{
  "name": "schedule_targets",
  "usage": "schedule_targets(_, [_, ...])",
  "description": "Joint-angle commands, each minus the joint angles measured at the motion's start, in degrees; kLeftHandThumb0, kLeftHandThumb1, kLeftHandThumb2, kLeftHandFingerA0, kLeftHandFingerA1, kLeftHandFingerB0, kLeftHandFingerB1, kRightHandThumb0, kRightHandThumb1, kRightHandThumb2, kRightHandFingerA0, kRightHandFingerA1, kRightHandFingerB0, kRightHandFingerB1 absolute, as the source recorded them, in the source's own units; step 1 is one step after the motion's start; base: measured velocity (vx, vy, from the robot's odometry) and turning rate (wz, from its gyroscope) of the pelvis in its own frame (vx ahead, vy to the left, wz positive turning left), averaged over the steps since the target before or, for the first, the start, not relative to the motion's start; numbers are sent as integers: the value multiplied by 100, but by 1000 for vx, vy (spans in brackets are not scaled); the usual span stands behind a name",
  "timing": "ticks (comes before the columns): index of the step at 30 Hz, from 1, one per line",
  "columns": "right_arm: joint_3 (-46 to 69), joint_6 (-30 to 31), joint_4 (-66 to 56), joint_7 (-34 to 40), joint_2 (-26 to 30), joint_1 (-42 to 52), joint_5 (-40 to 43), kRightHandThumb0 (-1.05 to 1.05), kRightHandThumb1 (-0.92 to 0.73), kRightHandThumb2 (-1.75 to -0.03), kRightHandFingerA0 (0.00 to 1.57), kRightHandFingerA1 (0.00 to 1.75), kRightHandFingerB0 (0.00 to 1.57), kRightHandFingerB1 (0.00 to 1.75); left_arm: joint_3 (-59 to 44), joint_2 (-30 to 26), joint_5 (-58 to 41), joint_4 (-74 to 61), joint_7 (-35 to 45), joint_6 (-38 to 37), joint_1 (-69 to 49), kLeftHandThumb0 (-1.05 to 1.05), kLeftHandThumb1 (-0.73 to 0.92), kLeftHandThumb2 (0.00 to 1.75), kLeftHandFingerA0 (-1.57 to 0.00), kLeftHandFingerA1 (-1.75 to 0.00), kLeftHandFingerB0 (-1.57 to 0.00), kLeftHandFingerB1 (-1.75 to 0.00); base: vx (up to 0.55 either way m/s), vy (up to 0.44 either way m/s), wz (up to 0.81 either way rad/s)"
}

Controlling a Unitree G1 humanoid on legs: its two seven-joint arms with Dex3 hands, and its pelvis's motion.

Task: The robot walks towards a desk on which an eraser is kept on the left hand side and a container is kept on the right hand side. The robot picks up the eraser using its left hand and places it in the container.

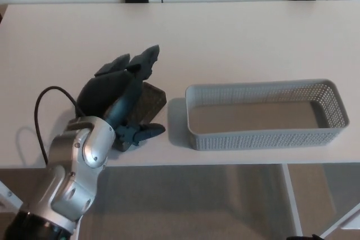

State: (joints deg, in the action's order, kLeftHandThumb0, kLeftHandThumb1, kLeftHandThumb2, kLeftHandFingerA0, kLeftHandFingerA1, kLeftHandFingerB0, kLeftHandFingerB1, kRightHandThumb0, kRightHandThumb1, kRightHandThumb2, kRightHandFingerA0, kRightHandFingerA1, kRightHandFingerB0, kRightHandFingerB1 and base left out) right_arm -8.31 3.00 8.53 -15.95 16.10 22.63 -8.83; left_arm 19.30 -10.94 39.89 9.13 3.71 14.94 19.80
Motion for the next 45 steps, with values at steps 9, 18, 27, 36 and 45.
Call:
schedule_targets(9, [41, 57, 38, -30, 179, 22, -37, -38, -33, -90, 5, 53, 0, 52, -20, -43, 409, 659, 26, 1465, 163, -60, 38, 69, 0, 0, -2, -1, 0, 0, 0])
schedule_targets(18, [12, 120, -21, -30, 192, 20, -37, -38, -33, -90, 4, 53, 0, 52, 225, -32, 410, 805, 40, 1584, 113, -61, 39, 69, 0, 0, 0, 0, 0, 0, 0])
schedule_targets(27, [11, 243, -158, -45, 217, -19, -35, -38, -31, -90, 5, 53, 0, 52, 451, 122, 377, 804, 60, 1705, 64, -52, 37, 76, 0, -25, 0, -22, 0, 0, 0])
schedule_targets(36, [-25, 243, -97, -79, 263, -131, -55, -38, -31, -90, 5, 53, 1, 52, 867, -646, 16, 752, 1078, 693, 207, -29, 85, 65, -73, -138, -65, -45, 0, 0, 0])
schedule_targets(45, [-66, 248, -10, -140, 303, -222, -21, -63, -43, -73, 19, 56, 6, 48, 568, -660, -218, 892, 207, 48, -11, -40, 76, 73, -76, -149, -55, -53, 0, 0, 0])
